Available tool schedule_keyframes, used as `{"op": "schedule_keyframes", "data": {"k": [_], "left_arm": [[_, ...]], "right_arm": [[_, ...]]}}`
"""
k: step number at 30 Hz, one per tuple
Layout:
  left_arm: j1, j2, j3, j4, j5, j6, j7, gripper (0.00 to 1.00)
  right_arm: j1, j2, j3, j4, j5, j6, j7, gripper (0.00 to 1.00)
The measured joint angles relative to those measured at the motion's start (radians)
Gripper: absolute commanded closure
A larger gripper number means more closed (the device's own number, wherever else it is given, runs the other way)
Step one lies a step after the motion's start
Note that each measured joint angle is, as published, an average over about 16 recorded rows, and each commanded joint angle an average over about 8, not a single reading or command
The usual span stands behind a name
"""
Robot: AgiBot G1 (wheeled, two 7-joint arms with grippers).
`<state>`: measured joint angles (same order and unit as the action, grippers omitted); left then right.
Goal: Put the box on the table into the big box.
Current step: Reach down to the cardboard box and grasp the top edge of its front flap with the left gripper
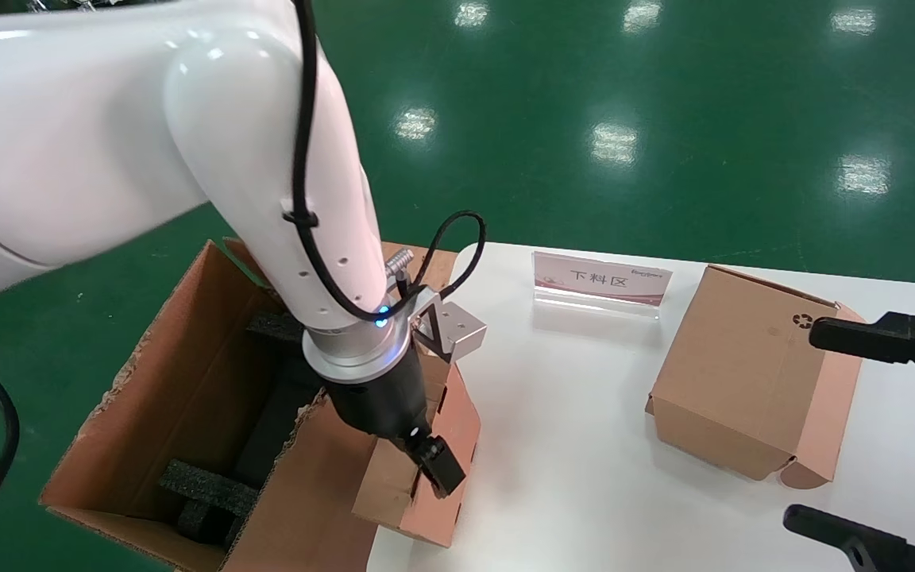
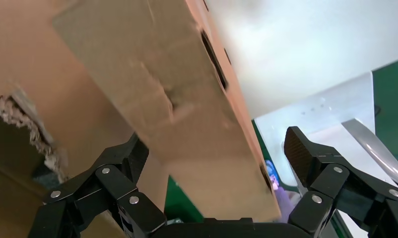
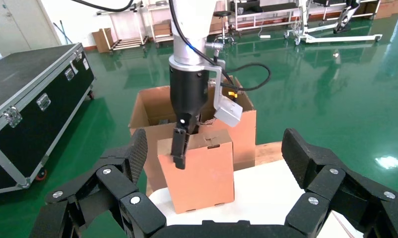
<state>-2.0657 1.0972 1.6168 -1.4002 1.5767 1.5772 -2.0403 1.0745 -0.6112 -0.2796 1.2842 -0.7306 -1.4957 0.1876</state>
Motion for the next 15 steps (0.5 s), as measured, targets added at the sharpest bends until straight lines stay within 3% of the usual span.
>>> {"op": "schedule_keyframes", "data": {"k": [4,12,15], "left_arm": [[0.017,0.007,0.010,0.016,0.026,-0.030,-0.002,0.00],[0.036,0.018,0.021,0.034,0.060,-0.068,-0.007,1.00],[0.040,0.020,0.022,0.037,0.067,-0.076,-0.008,1.00]], "right_arm": [[0.000,0.000,0.000,0.000,0.000,0.000,0.000,0.00],[0.000,0.000,0.000,0.000,0.000,0.000,0.000,0.00],[0.000,0.000,0.000,0.000,0.000,0.000,0.000,0.00]]}}
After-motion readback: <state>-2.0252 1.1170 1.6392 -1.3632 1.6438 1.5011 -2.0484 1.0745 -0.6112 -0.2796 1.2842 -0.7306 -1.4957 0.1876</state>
